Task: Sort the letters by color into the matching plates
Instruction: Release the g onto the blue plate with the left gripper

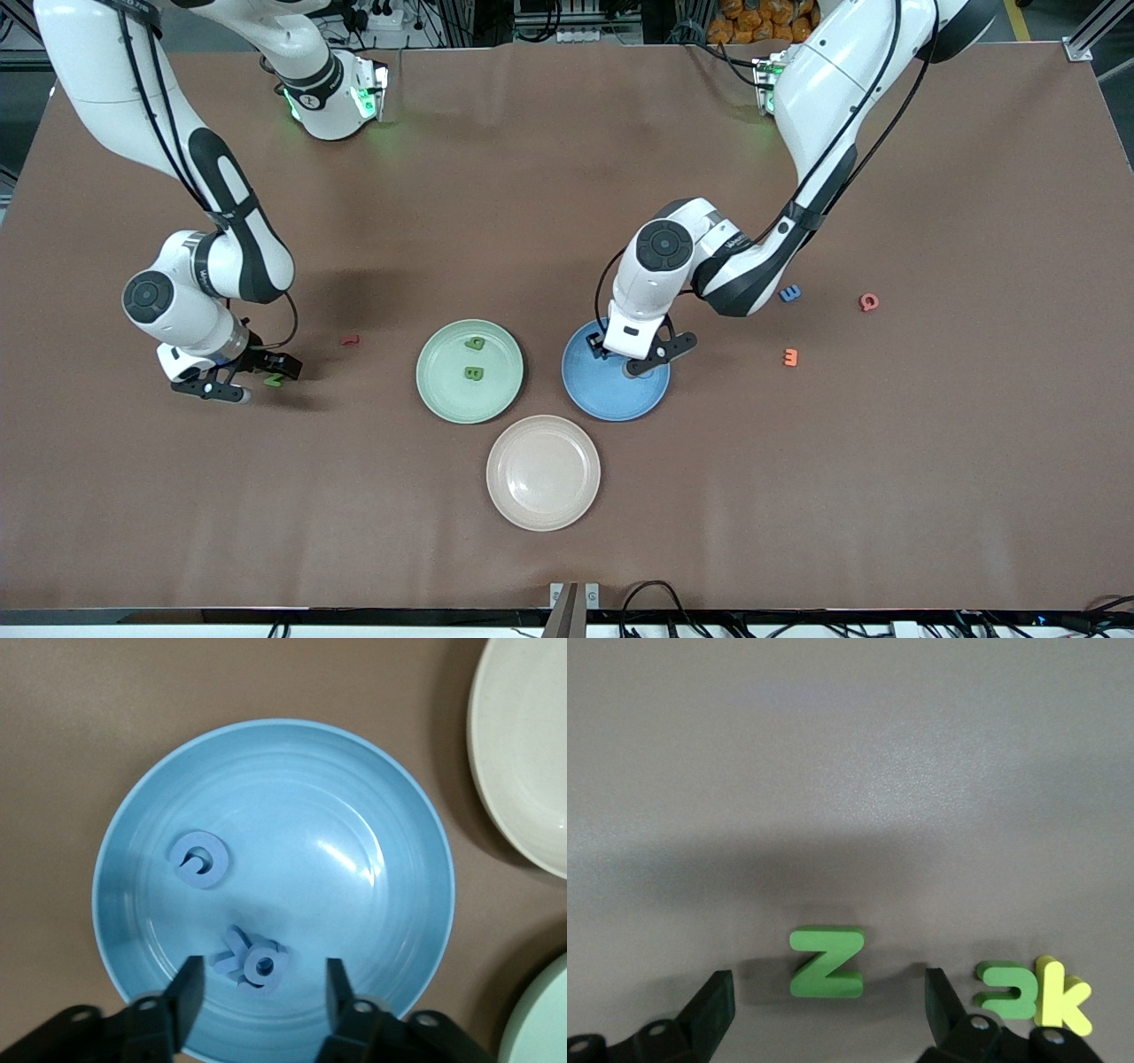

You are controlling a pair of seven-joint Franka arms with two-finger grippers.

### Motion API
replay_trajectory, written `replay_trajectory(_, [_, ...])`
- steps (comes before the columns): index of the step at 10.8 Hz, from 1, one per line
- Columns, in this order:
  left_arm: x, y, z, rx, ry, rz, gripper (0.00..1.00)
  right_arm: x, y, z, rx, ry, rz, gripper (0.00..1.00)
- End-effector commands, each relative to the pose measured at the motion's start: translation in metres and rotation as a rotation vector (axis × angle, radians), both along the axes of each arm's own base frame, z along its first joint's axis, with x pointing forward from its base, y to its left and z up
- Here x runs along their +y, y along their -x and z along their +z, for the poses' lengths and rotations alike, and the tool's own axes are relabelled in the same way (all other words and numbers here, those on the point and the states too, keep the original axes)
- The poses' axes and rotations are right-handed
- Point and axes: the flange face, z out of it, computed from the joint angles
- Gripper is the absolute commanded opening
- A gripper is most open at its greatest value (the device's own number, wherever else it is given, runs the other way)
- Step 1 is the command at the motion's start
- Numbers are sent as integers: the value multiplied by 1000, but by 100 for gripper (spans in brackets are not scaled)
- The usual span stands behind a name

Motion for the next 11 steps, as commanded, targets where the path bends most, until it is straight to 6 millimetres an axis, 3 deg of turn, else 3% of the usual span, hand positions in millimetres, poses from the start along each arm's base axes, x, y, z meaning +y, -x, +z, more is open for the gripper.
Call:
replay_trajectory(1, [5, -7, 0, -26, -29, -45, 100, -2, -4, 0, -14, -14, -15, 84])
replay_trajectory(4, [17, -7, -3, -22, -75, -103, 100, -2, -10, 6, -32, -25, -33, 78])
replay_trajectory(8, [70, -31, 16, -7, -136, -184, 100, -3, -14, 5, -38, -33, -46, 68])
replay_trajectory(11, [112, -18, 14, 23, -185, -324, 100, -3, -13, 0, -37, -30, -42, 64])
